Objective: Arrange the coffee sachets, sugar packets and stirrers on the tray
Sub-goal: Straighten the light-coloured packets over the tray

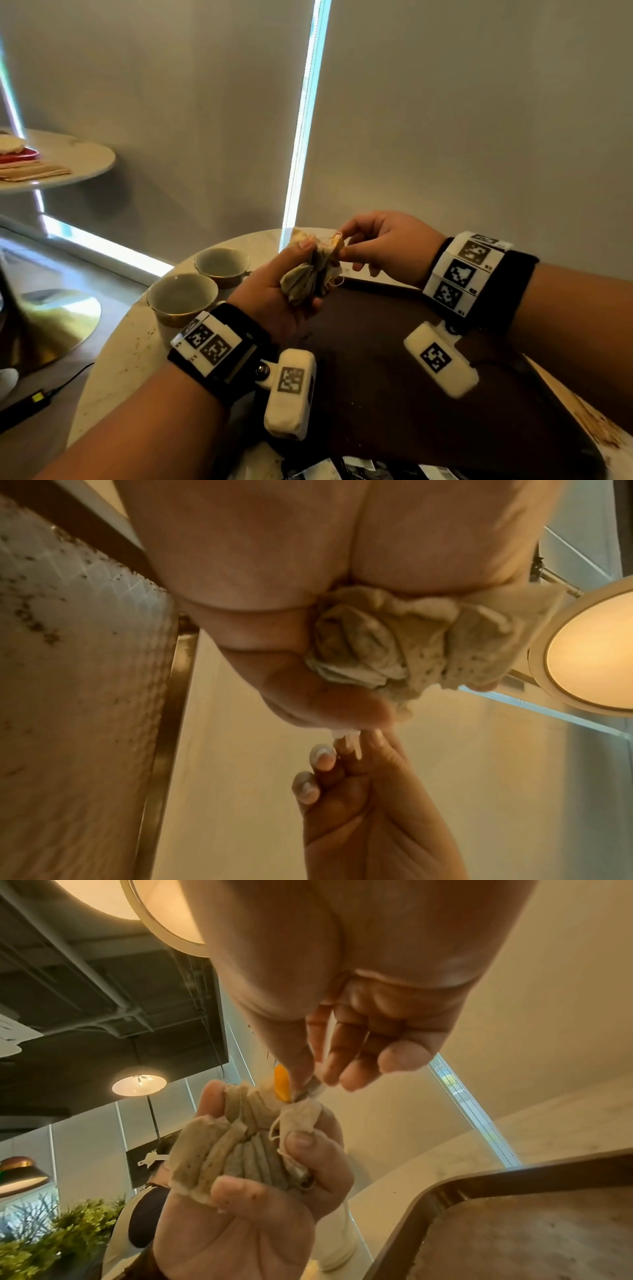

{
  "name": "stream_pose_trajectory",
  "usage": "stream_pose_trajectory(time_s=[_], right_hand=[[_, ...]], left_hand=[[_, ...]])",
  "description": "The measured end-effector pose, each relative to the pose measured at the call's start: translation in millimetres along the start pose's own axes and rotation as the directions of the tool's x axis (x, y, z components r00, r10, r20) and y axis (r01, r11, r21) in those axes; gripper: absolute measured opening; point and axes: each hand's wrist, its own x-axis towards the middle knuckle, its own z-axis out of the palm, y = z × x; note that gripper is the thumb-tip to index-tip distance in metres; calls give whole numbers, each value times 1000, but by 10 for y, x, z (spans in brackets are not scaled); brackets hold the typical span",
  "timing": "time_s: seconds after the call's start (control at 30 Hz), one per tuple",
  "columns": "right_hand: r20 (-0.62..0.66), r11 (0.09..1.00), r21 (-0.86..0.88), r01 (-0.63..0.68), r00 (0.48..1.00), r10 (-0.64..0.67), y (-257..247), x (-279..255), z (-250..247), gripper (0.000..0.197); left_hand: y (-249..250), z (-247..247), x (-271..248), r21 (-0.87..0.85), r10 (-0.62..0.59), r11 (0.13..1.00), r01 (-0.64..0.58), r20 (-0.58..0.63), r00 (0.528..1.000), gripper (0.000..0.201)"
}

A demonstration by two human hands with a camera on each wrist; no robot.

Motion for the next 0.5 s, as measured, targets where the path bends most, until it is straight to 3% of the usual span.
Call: stream_pose_trajectory(time_s=[0.23,0.5], right_hand=[[30,983,186,-1,1000,-5,54,99,52,21],[-10,994,110,17,1000,-16,152,112,29,7]], left_hand=[[13,-43,35,1,2,1000,-2,4,1000,54],[-4,-48,84,-33,-11,999,9,-51,999,55]])
